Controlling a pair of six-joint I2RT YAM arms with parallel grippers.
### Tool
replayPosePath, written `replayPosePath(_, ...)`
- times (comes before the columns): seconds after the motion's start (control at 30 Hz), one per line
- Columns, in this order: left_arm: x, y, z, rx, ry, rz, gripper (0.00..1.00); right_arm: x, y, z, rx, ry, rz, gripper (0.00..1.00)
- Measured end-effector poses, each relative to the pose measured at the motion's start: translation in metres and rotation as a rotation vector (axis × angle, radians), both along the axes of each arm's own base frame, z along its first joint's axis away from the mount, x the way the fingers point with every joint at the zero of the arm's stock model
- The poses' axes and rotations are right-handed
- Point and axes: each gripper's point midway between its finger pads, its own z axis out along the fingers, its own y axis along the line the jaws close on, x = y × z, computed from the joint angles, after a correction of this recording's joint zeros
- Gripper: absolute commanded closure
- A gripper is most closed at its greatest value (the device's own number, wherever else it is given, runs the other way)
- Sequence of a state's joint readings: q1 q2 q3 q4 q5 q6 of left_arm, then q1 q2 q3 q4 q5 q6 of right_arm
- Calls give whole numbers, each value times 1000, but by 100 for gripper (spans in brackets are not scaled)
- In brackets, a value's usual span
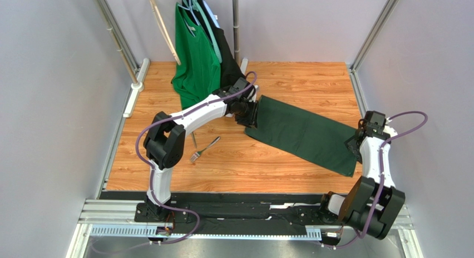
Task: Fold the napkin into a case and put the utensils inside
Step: Pick up the rectangle-folded napkin from the center of the board.
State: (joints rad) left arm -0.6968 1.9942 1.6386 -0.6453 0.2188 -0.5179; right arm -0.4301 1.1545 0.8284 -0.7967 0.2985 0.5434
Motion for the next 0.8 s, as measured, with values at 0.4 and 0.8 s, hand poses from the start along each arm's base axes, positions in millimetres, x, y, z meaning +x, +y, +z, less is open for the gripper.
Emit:
replayPosePath(0.4,14,-39,-32,33,18,-26,78,23,2,-55,104,94,31,59)
replayPosePath(0.8,16,-22,-73,142,73,-10,76,42,-32,-42,-22,115,85,43)
